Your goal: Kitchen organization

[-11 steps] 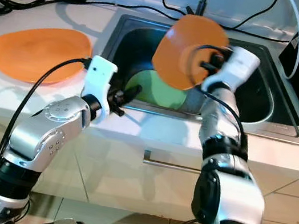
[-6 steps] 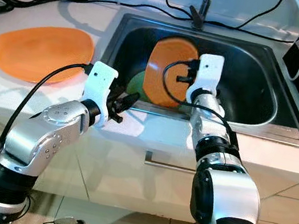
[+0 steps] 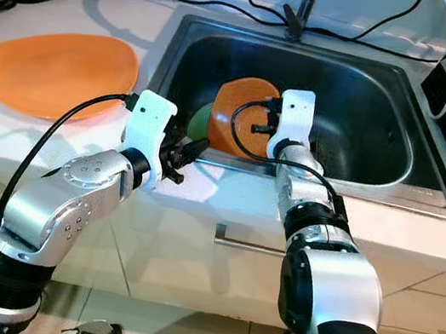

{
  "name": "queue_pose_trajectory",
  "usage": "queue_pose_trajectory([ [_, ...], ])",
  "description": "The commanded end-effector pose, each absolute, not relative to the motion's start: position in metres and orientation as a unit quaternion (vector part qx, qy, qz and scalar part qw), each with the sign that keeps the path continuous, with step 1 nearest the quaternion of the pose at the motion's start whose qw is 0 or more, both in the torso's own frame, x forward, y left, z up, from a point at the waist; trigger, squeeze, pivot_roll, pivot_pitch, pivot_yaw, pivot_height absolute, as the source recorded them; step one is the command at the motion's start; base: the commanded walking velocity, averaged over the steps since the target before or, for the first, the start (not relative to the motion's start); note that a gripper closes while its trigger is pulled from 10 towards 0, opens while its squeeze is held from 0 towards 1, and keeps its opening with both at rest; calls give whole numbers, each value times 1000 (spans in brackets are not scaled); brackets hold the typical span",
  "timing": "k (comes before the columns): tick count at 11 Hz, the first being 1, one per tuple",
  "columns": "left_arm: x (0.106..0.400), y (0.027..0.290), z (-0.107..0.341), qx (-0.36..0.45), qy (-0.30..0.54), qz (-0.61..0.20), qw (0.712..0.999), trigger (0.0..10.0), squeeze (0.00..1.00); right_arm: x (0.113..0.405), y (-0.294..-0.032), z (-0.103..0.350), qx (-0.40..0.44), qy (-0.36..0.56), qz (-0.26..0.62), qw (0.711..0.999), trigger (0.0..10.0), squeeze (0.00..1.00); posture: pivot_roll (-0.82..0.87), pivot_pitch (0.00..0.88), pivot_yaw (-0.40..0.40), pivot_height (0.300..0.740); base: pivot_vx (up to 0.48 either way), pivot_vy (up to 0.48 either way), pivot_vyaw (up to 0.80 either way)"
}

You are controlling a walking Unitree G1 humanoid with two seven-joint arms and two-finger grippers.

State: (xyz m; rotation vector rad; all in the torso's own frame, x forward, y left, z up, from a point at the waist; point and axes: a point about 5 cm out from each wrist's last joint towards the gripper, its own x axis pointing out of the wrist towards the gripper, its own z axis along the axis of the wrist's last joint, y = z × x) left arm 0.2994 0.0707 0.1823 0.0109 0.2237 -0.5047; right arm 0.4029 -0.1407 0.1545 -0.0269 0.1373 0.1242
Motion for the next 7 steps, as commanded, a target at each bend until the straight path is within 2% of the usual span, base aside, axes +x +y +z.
queue_pose_trajectory([
  [1,296,71,181,7,116,-243,963,10000,0,402,-139,151,-16,82,64,994,10000,1000,220,135,-51,740,0,0,0],
  [2,296,72,180,7,117,-242,963,10000,0,402,-138,150,-16,83,67,994,10000,0,218,137,-50,740,0,0,0],
  [3,295,72,179,6,120,-241,963,10000,0,401,-137,149,-9,86,68,994,10000,0,217,137,-49,740,0,0,0],
  [4,295,72,178,6,123,-241,963,10000,0,400,-137,145,-11,93,69,993,10000,412,220,139,-49,740,0,0,0],
  [5,296,72,178,7,124,-241,963,10000,0,400,-136,145,-20,91,71,993,10000,1000,220,140,-47,740,0,0,0],
  [6,296,73,178,7,124,-239,963,10000,0,402,-135,150,-21,79,70,994,10000,0,215,137,-46,740,0,0,0],
  [7,297,73,178,8,121,-238,964,10000,0,404,-136,158,-11,62,66,996,10000,0,213,135,-45,740,0,0,0],
])
